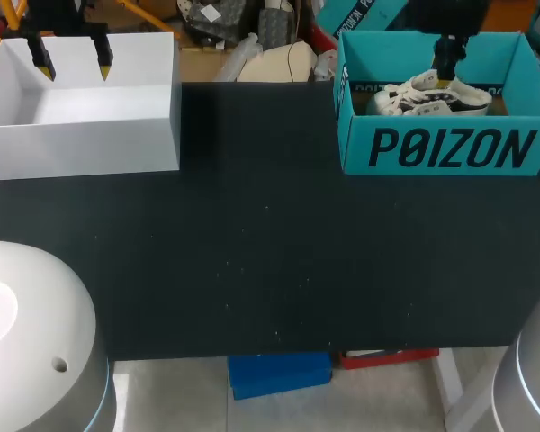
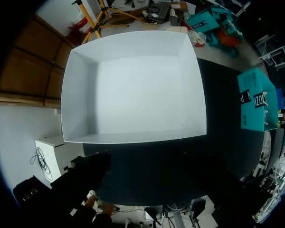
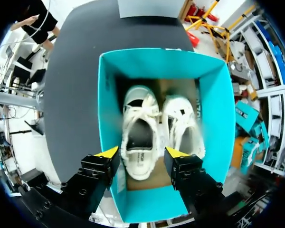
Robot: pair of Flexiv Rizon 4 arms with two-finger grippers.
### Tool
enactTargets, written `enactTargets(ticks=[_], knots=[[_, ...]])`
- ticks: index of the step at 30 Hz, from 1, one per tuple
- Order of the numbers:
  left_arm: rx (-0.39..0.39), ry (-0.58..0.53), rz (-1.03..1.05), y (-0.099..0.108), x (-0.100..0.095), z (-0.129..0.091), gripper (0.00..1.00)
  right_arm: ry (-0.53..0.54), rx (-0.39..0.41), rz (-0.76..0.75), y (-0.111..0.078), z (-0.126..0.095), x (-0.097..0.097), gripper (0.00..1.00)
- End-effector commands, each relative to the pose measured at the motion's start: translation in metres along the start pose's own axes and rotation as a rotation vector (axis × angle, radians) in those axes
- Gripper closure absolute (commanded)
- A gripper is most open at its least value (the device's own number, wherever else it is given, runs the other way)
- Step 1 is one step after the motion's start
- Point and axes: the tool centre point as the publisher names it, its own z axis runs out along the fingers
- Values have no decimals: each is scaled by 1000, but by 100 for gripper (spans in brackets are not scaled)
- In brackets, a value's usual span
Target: Take the shoe out of the shoebox, open the shoe tongue, remove and reinsert the insole, then place the shoe into the shoebox
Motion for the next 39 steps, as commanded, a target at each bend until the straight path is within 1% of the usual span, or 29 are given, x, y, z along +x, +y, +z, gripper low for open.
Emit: enactTargets(ticks=[1,2,3,4,6,7,9,10,12,14,16,17,18,19,21,26,33,39], knots=[[0,0,0,0,0,0,0,18,-19,-31,-2,22,-10,40],[0,0,0,0,0,0,0,17,-35,-40,-2,26,-10,39],[0,0,0,0,0,0,0,17,-39,-46,-3,30,-11,35],[0,0,0,0,0,0,0,23,-36,-54,-4,35,-11,36],[0,0,0,0,0,0,0,30,-27,-62,-7,44,-11,42],[0,0,0,0,0,0,0,35,-26,-69,-8,48,-11,42],[0,0,0,0,0,0,0,41,-26,-71,-10,56,-12,51],[0,0,0,0,0,0,0,46,-20,-76,-11,60,-13,51],[0,0,0,0,0,0,0,46,-18,-80,-12,67,-15,46],[0,0,0,0,0,0,0,48,-12,-90,-13,74,-17,49],[0,0,0,0,0,0,0,48,-11,-91,-13,78,-20,48],[0,0,0,0,0,0,0,48,-8,-93,-14,82,-23,40],[0,0,0,0,0,0,0,48,-6,-98,-15,84,-24,36],[0,0,0,0,0,0,0,49,-5,-101,-14,85,-26,43],[0,0,0,0,0,0,0,50,3,-104,-16,88,-30,50],[0,0,0,0,0,0,0,67,19,-105,-19,103,-33,53],[0,0,0,0,0,0,0,90,34,-93,-22,124,-29,52],[0,0,0,0,0,0,0,94,35,-76,-25,134,-29,55]])
